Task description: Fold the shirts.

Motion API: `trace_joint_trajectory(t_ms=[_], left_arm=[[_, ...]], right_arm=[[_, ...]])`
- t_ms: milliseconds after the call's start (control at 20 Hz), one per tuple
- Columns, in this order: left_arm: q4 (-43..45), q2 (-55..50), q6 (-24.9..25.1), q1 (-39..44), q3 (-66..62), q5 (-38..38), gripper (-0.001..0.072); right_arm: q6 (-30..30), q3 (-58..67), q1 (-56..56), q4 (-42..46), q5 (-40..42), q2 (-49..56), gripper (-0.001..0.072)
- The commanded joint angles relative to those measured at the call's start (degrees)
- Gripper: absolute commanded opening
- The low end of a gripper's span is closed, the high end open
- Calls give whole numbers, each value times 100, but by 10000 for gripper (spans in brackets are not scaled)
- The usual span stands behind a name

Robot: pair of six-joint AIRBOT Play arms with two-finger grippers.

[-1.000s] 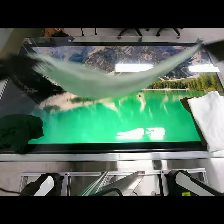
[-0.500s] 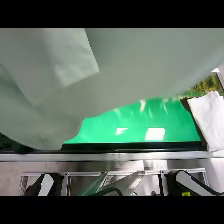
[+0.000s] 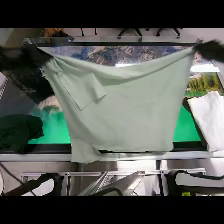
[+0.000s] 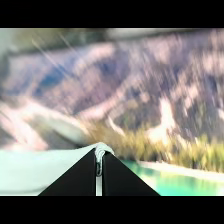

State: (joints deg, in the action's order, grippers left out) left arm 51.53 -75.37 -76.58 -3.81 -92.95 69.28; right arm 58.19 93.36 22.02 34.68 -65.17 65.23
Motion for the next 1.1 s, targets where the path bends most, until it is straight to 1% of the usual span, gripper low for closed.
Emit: trace_joint_trajectory(t_ms=[0, 100, 250, 400, 500, 650, 750, 850, 900, 1050], left_arm=[[1169, -1316, -85, 409, 651, -822, 13], [1163, -2131, 111, 413, 505, -1187, 13], [1126, -3051, 92, 424, -413, -1447, 13], [1141, -3414, 9, 354, -1478, -1349, 13], [1187, -3495, -2, 332, -1886, -970, 13], [1204, -3506, 7, 293, -1980, -306, 13], [1211, -3484, 24, 249, -1764, -146, 13], [1200, -3484, 59, 238, -1447, -63, 13], [1202, -3484, 118, 234, -1270, -13, 13], [1449, -3484, 116, 227, -787, 4, 14]], right_arm=[[-149, -588, -389, 616, 597, 1228, 16], [-413, -557, -518, 175, 1091, 1982, 16], [-643, -249, -555, -608, 1449, 2675, 16], [-640, 133, -503, -581, 1475, 2763, 16], [-636, 188, -420, -575, 1274, 2743, 16], [-564, 170, -442, -35, 507, 2743, 16], [-407, 4, -498, 459, 170, 2708, 16], [-219, -348, -538, 1043, 170, 2592, 16], [-199, -522, -566, 1191, 168, 2546, 16], [-199, -765, -575, 1200, 197, 2498, 16]])
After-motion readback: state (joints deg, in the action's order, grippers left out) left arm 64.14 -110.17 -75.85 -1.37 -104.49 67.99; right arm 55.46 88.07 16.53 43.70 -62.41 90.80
